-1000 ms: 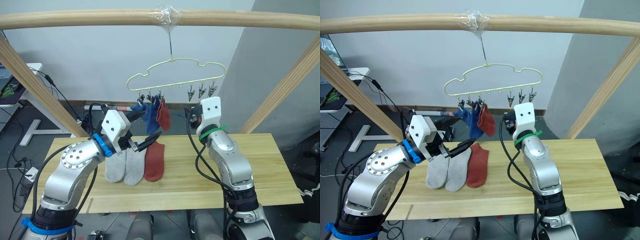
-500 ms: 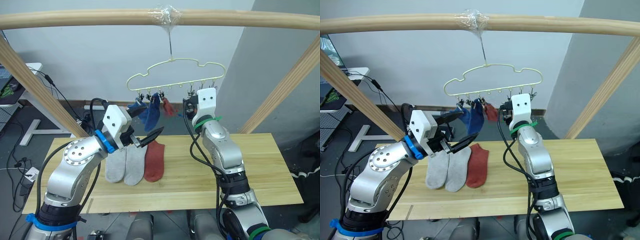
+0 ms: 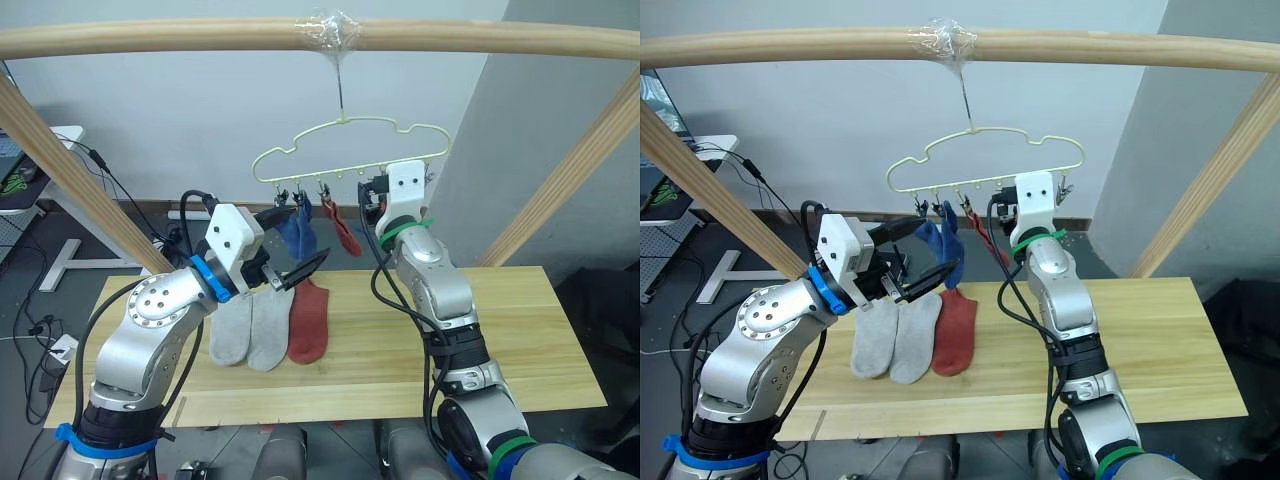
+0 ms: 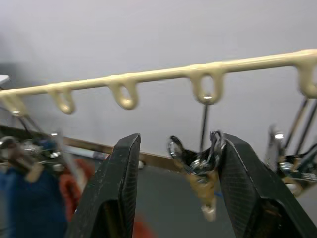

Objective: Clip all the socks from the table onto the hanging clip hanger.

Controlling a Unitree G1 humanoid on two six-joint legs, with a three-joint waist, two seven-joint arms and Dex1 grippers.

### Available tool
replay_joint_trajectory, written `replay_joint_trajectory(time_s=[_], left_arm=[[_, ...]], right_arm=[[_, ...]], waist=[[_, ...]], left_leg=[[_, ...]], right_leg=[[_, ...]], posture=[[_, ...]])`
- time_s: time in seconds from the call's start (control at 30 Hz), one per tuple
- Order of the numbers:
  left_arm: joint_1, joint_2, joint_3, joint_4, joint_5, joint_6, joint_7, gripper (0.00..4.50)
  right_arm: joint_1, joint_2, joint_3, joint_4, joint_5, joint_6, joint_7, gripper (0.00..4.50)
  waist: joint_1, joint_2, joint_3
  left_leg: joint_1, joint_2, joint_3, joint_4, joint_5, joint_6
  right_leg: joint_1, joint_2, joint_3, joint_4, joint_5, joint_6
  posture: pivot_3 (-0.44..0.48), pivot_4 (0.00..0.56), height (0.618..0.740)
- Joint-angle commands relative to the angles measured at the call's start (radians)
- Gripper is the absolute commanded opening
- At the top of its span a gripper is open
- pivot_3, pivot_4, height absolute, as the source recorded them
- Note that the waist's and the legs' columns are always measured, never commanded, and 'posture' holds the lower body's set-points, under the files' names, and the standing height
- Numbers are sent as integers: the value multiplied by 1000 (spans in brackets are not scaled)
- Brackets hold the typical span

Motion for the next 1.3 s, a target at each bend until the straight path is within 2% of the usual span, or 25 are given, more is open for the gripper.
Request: replay_joint_trajectory(time_s=[0.03, 0.83, 0.93, 1.07, 1.13, 1.3], left_arm=[[-27, -1, 36, -20, -7, -13, 7, 4500], [-73, -37, 36, -40, -12, 1, 56, 4500], [-75, -37, 35, -39, -14, 0, 59, 4500], [-69, -40, 30, -45, -15, 2, 65, 4500], [-66, -43, 26, -50, -16, 3, 65, 4500], [-33, -48, 15, -62, -17, 20, 61, 4500]], right_arm=[[-17, 5, 11, -33, 1, -32, 7, 2320], [-65, -2, -27, 47, 13, -69, -2, 2320], [-68, -6, -31, 53, 11, -76, -5, 1698], [-63, -8, -33, 46, 10, -76, -6, 492], [-60, -8, -34, 42, 11, -75, -5, 119], [-50, -13, -33, 26, 16, -68, 5, 17]], waist=[[0, 0, 0], [1, 0, 0], [1, 0, 0], [0, 0, 0], [1, 0, 0], [1, 0, 0]], left_leg=[[0, 0, 0, 0, 0, 0], [0, 0, 0, 0, 0, 0], [0, 0, 0, 0, 0, 0], [0, 0, 0, 0, 0, 0], [0, 0, 0, 0, 0, 0], [0, 0, 0, 0, 0, 0]], right_leg=[[0, 0, 0, 0, 0, 0], [0, 0, 0, 0, 1, -2], [0, 0, 0, 0, 1, -2], [0, 0, 0, 0, 1, -2], [0, 0, 0, 0, 2, -2], [0, 0, 0, 0, 2, -3]], posture=[[124, 218, 740], [131, 209, 740], [131, 209, 740], [127, 208, 740], [127, 208, 740], [125, 204, 740]])
